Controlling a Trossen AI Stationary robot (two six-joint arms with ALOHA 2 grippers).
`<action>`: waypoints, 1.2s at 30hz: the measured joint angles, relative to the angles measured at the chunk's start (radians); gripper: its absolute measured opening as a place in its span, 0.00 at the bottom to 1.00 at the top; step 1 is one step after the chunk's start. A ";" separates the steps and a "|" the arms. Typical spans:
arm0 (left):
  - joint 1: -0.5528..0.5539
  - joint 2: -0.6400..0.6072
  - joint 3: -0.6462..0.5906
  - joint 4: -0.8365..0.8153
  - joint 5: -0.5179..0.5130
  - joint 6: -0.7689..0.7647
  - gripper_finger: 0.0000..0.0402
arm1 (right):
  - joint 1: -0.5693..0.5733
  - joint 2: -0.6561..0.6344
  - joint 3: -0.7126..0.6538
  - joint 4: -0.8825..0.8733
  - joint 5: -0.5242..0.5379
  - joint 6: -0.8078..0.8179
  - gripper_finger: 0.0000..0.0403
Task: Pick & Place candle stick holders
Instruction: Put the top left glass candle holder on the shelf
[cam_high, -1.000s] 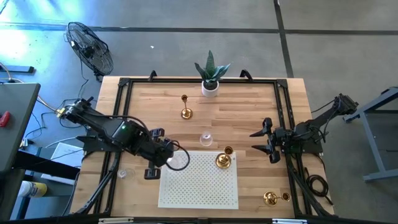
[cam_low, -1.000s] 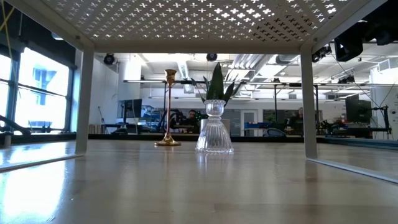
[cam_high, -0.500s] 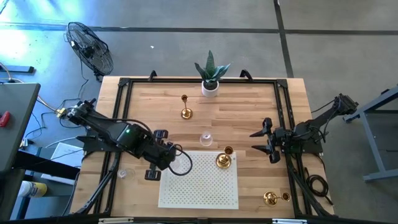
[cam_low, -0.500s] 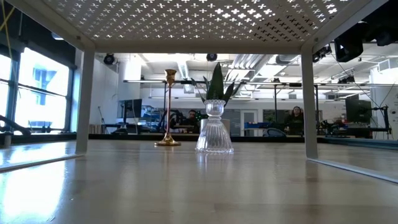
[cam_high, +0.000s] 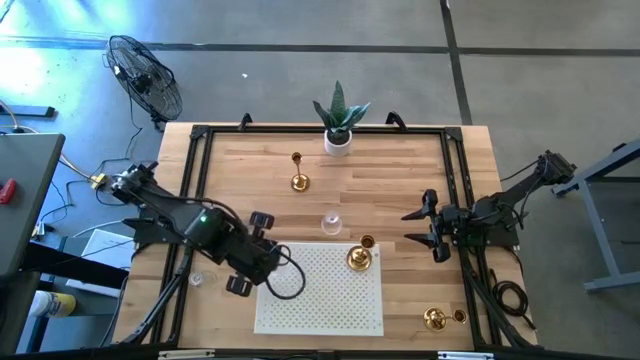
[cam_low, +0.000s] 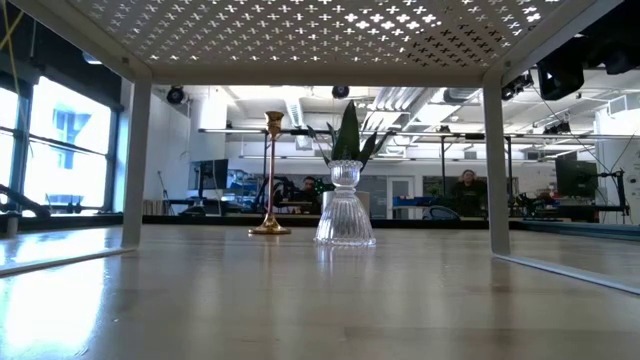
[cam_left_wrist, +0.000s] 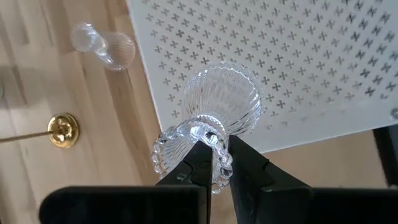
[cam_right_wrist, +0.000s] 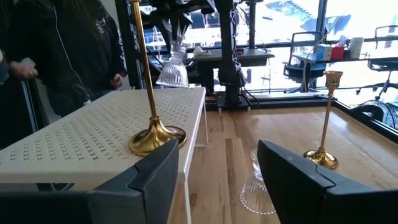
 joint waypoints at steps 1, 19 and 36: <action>-0.002 0.004 -0.001 0.000 -0.004 0.016 0.06 | 0.000 0.000 0.000 -0.002 -0.001 0.000 0.52; -0.016 0.052 0.056 -0.047 -0.005 0.119 0.05 | 0.000 0.020 0.000 -0.007 0.002 0.015 0.53; -0.020 0.076 0.065 -0.057 -0.005 0.082 0.10 | 0.000 0.020 0.000 -0.009 0.001 0.021 0.53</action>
